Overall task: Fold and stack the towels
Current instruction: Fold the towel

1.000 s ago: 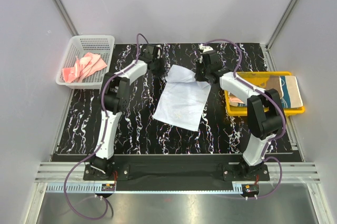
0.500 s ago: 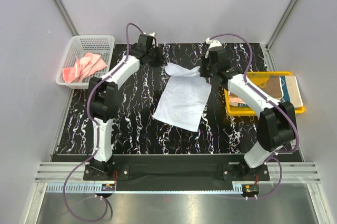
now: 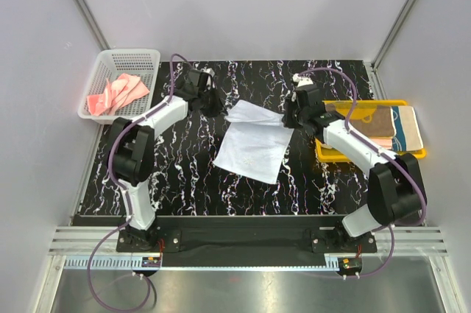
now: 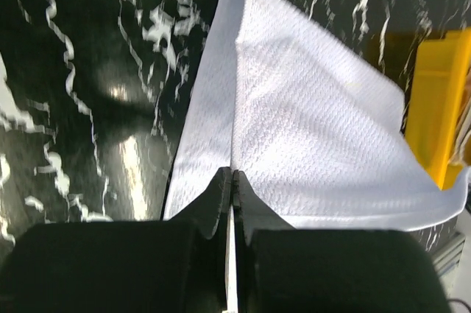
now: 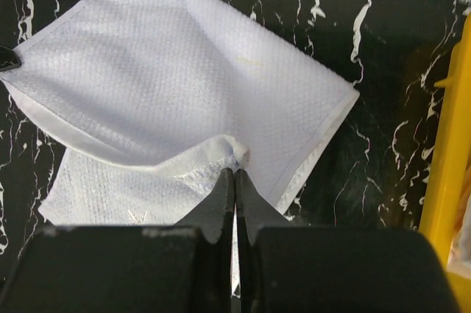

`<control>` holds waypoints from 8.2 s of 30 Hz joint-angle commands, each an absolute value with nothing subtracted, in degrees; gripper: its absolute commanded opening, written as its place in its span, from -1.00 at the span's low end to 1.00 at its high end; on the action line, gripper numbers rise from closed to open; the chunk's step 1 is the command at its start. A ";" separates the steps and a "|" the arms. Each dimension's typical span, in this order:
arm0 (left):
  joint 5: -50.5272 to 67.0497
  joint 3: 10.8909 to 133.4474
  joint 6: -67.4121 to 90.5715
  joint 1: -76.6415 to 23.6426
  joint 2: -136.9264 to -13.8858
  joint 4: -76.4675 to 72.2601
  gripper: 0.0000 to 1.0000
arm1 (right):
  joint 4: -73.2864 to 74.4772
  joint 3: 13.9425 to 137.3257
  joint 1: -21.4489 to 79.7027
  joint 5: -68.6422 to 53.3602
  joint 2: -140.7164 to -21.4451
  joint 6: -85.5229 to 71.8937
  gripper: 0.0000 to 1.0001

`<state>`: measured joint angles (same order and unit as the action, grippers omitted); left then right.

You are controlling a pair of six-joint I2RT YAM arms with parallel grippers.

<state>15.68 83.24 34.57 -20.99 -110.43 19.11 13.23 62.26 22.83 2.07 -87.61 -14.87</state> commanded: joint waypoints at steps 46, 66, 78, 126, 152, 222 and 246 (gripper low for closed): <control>12.66 52.56 36.21 -25.31 -88.86 6.86 -1.00 | 5.90 37.71 29.71 -5.09 -68.91 -28.21 -0.99; 11.43 50.01 35.95 -26.10 -85.17 7.91 -1.00 | 5.36 36.04 31.38 -4.66 -67.85 -29.36 -0.99; 11.51 47.38 36.03 -26.10 -84.72 7.56 -1.00 | 3.70 34.54 31.73 -6.32 -68.73 -30.41 -0.98; -0.45 57.65 27.86 -31.99 -87.53 15.56 -0.17 | 15.21 45.17 30.68 14.76 -80.85 -36.12 0.03; -0.97 35.61 52.28 -39.89 -90.18 3.78 -0.53 | 14.67 67.59 27.94 10.64 -110.13 -27.42 -0.13; -7.91 78.75 24.52 -28.39 -113.20 24.52 -0.22 | 19.69 72.95 25.31 9.23 -110.74 -21.62 0.04; -3.69 81.02 26.19 -26.46 -114.61 20.66 -0.86 | 19.07 75.32 24.35 6.95 -112.41 -21.62 -0.85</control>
<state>-4.84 77.69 25.85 -27.81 -114.26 22.85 17.98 72.20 25.21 7.38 -111.68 -22.52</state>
